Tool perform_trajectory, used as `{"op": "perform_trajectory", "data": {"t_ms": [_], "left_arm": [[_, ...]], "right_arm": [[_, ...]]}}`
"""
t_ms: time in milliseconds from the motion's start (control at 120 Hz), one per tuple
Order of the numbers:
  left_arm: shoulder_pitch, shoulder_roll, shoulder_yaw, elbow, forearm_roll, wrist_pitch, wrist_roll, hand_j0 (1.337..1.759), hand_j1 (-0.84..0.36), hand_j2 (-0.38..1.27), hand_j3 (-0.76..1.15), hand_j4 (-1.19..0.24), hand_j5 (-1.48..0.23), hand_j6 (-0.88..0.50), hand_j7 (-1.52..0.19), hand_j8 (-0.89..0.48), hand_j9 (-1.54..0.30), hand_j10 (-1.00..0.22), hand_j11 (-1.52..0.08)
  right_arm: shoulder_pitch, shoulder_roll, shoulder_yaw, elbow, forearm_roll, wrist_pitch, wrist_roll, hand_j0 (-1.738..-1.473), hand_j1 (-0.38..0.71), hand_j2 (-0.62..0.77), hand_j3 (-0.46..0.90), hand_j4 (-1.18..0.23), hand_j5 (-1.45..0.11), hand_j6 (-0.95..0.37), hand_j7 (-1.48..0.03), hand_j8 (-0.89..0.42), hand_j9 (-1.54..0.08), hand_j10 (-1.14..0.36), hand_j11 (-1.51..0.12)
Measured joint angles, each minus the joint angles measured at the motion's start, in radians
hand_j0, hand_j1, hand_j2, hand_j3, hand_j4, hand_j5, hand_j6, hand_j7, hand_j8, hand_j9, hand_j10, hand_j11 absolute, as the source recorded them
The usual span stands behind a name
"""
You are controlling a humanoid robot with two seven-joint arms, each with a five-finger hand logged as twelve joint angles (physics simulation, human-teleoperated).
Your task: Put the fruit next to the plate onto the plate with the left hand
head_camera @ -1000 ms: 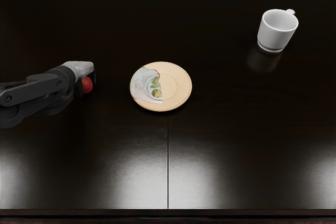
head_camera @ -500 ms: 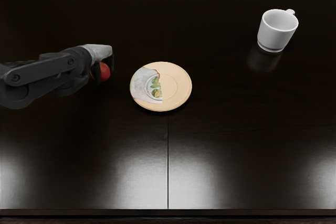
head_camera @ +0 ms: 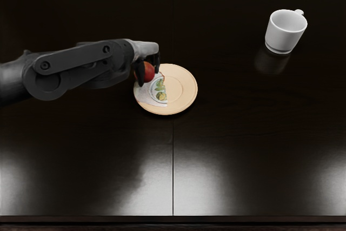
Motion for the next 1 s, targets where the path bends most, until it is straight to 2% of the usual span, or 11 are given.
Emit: {"op": "perform_trajectory", "data": {"t_ms": [225,442,792,850,1000], "left_arm": [[0.014,-0.039,-0.004,0.005,0.007,0.043,0.0,1.653,-0.3,0.35,0.0,-0.69,-0.97,-0.44,-0.94,-0.41,-0.94,-0.69,-0.94],[0.075,-0.04,0.008,0.007,0.015,0.094,0.0,1.654,-0.28,0.34,0.0,-0.69,-0.96,-0.47,-0.94,-0.43,-0.93,-0.71,-0.93],[0.092,-0.04,0.029,0.014,0.015,0.096,0.001,1.654,-0.25,0.29,0.0,-0.68,-0.94,-0.49,-0.93,-0.46,-0.91,-0.7,-0.91],[0.091,-0.042,0.029,0.015,0.015,0.098,0.0,1.654,-0.22,0.26,0.0,-0.63,-0.87,-0.5,-0.86,-0.48,-0.85,-0.65,-0.84],[0.088,-0.049,0.019,0.013,0.014,0.107,0.0,1.656,-0.02,0.14,0.0,-0.38,-0.52,-0.32,-0.51,-0.31,-0.51,-0.39,-0.5]], "right_arm": [[0.0,0.0,0.0,0.0,0.0,0.0,0.0,-1.658,-0.35,0.0,0.0,0.0,0.0,0.0,0.0,0.0,0.0,0.0,0.0],[0.0,0.0,0.0,0.0,0.0,0.0,0.0,-1.658,-0.35,0.0,0.0,0.0,0.0,0.0,0.0,0.0,0.0,0.0,0.0],[0.0,0.0,0.0,0.0,0.0,0.0,0.0,-1.658,-0.35,0.0,0.0,0.0,0.0,0.0,0.0,0.0,0.0,0.0,0.0],[0.0,0.0,0.0,0.0,0.0,0.0,0.0,-1.658,-0.35,0.0,0.0,0.0,0.0,0.0,0.0,0.0,0.0,0.0,0.0],[0.0,0.0,0.0,0.0,0.0,0.0,0.0,-1.658,-0.35,0.0,0.0,0.0,0.0,0.0,0.0,0.0,0.0,0.0,0.0]]}}
